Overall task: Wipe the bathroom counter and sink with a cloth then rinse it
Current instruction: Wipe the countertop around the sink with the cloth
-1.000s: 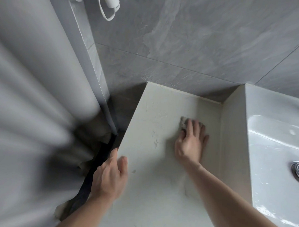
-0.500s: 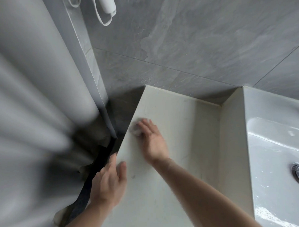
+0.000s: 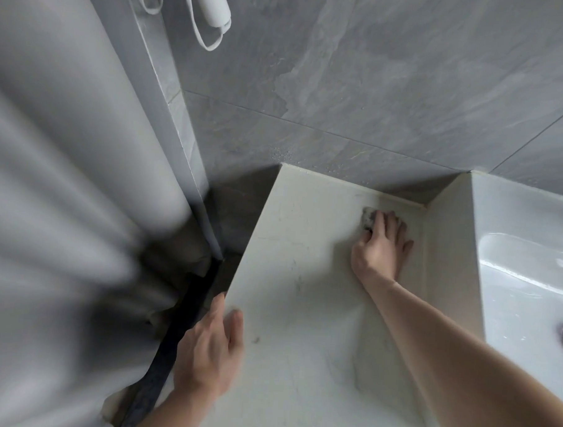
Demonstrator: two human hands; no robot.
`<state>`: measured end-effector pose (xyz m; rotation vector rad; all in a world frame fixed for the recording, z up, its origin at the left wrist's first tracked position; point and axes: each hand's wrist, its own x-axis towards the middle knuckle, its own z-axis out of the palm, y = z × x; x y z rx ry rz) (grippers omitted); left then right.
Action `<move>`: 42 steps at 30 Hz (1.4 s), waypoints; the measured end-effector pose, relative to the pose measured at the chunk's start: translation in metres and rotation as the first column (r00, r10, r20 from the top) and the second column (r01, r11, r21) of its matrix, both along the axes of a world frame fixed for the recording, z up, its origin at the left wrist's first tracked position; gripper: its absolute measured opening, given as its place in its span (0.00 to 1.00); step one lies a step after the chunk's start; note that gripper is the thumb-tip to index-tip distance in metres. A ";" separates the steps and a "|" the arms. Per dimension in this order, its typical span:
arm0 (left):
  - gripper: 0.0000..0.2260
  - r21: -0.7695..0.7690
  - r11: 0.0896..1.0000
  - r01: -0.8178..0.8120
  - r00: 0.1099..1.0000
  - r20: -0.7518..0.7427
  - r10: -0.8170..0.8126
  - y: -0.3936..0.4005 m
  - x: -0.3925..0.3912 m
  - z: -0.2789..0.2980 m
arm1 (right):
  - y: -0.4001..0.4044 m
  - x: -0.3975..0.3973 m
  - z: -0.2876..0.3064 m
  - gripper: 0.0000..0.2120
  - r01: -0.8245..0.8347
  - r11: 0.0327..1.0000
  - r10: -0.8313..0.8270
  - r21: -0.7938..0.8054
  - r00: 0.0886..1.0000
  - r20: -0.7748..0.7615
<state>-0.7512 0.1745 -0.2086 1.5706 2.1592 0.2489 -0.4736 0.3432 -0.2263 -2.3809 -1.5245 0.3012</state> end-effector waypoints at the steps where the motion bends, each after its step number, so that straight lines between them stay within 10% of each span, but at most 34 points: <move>1: 0.26 -0.001 1.000 -0.001 1.000 0.002 0.001 0.000 0.000 0.000 | 0.003 -0.015 0.001 0.31 -0.048 0.999 0.048 0.003 0.999 0.009; 14: 0.29 0.012 1.000 -0.009 1.000 -0.020 0.009 0.001 0.002 -0.001 | 0.009 -0.144 0.006 0.24 -0.619 0.763 0.646 0.186 0.747 -0.159; 21: 0.26 0.005 1.000 -0.019 1.000 -0.013 0.019 0.002 0.001 -0.002 | 0.028 0.018 0.011 0.23 -0.153 0.981 0.163 0.124 0.984 -0.078; 29: 0.29 0.052 0.999 -0.010 1.000 -0.018 0.011 0.002 -0.001 -0.005 | 0.048 0.021 0.003 0.30 0.196 0.981 -0.196 0.000 0.980 -0.026; 42: 0.26 -0.026 1.000 -0.015 0.993 -0.118 0.012 0.005 0.001 -0.002 | 0.084 -0.181 0.007 0.30 -0.304 0.952 0.304 -0.025 0.953 -0.010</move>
